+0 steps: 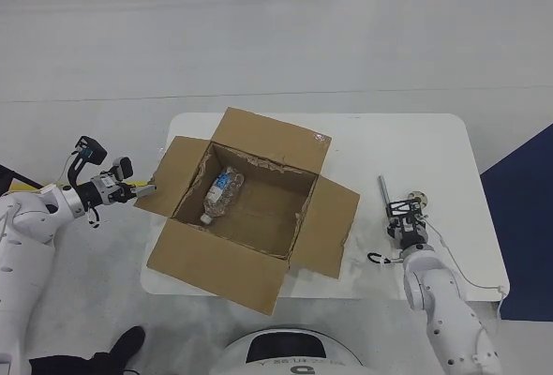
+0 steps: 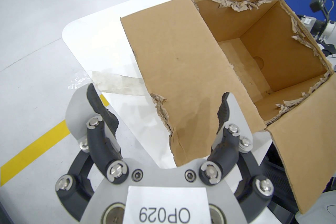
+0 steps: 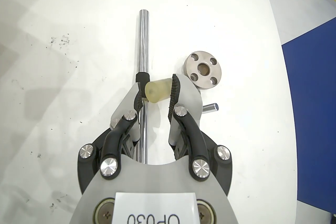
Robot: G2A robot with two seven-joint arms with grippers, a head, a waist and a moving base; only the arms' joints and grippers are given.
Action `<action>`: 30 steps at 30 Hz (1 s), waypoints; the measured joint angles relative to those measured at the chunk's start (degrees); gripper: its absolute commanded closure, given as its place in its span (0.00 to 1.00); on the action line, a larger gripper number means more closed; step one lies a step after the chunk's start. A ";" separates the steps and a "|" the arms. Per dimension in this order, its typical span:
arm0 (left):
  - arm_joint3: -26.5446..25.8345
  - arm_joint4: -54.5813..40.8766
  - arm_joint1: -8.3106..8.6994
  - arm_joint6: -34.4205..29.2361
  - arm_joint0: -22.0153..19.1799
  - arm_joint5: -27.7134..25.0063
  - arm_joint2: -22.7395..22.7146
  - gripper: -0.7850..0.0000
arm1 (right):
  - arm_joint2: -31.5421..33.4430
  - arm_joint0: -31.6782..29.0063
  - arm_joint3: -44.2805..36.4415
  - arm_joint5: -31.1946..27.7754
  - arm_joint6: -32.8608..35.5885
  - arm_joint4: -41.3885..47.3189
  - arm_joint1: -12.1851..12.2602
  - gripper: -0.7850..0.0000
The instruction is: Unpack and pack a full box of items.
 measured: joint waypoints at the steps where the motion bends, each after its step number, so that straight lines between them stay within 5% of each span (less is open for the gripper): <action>1: 0.00 0.00 0.00 0.00 0.00 0.00 0.00 0.00 | -0.08 0.11 0.00 0.06 0.36 -0.20 -0.03 0.65; 8: 0.00 0.00 0.00 0.00 0.00 0.00 0.00 0.00 | 1.25 -3.12 -3.07 1.85 -6.66 0.57 -0.20 0.64; 17: 0.00 0.00 0.00 0.00 0.00 0.00 0.00 0.00 | 4.05 -12.44 -7.70 2.88 -31.40 7.95 -0.81 0.51; 18: 0.00 0.00 0.00 0.00 0.00 0.00 0.00 0.00 | 4.19 -12.96 -7.80 0.95 -33.11 7.81 -0.73 0.33; 19: 0.00 0.00 0.00 0.00 0.00 0.00 0.00 0.00 | 4.31 -13.26 -7.88 -0.85 -34.09 7.52 -0.64 0.00; 22: 0.00 0.00 0.00 0.00 0.00 0.00 0.00 0.00 | 4.75 -13.56 -8.16 -5.11 -34.47 6.38 -0.39 0.00; 30: 0.00 0.00 0.00 0.00 0.00 0.00 0.00 0.00 | 4.77 -13.53 -8.16 -4.72 -34.28 6.37 -0.40 0.00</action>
